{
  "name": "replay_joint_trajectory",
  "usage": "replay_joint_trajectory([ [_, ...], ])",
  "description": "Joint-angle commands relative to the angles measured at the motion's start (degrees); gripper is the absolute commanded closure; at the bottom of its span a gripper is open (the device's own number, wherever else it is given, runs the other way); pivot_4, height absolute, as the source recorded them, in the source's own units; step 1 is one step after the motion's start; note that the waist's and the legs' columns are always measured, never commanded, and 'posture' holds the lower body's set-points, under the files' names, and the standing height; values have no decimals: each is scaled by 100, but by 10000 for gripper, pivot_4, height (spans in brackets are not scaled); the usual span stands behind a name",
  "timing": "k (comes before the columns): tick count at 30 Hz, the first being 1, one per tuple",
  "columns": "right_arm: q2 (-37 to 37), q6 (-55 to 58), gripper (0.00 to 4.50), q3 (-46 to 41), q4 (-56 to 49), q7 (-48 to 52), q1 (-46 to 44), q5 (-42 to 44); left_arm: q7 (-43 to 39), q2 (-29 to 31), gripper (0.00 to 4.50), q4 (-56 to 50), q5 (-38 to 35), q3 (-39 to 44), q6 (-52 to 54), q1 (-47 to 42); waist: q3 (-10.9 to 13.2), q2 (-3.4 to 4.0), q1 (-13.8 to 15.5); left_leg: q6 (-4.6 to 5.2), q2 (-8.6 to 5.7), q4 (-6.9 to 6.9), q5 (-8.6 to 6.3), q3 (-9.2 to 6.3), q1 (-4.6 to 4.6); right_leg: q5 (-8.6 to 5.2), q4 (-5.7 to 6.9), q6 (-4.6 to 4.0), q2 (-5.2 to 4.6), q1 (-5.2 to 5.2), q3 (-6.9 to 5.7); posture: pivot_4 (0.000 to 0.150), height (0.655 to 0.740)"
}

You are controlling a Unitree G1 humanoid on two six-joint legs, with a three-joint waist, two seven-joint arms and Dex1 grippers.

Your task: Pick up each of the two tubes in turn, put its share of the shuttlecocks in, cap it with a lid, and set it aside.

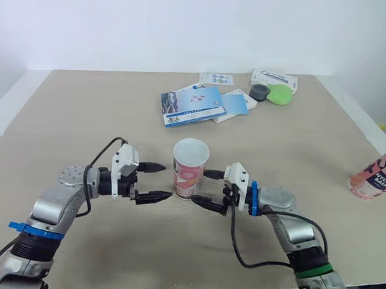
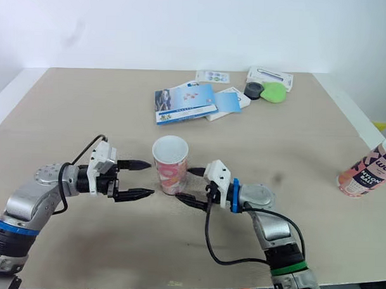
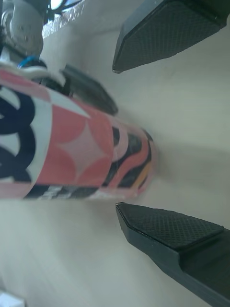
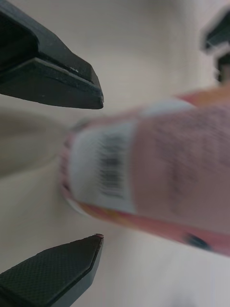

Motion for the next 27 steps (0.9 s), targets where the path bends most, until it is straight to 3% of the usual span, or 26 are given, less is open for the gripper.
replay_joint_trajectory([
  [1,110,-181,439,161,26,-83,-158,-87,1,-36,0,-69,100,-110,-64,4,0,0,3,0,0,0,0,0,0,0,0,-2,1,0,-1,1500,7400],
  [19,366,-296,439,576,343,-89,-625,-211,22,-178,0,285,427,-171,-402,51,0,-1,8,0,2,1,0,-2,1,4,2,-12,8,1,-8,1500,7400],
  [21,377,-319,5420,587,366,-78,-620,-218,30,-169,0,285,434,-140,-410,67,0,-1,8,0,2,1,0,-1,1,4,2,-11,7,1,-8,1500,7400],
  [27,93,-88,5420,279,-156,-120,-228,0,126,178,0,-60,93,450,-118,-85,0,-2,13,0,3,2,0,-2,0,4,4,-11,6,1,-8,1500,7400],
])
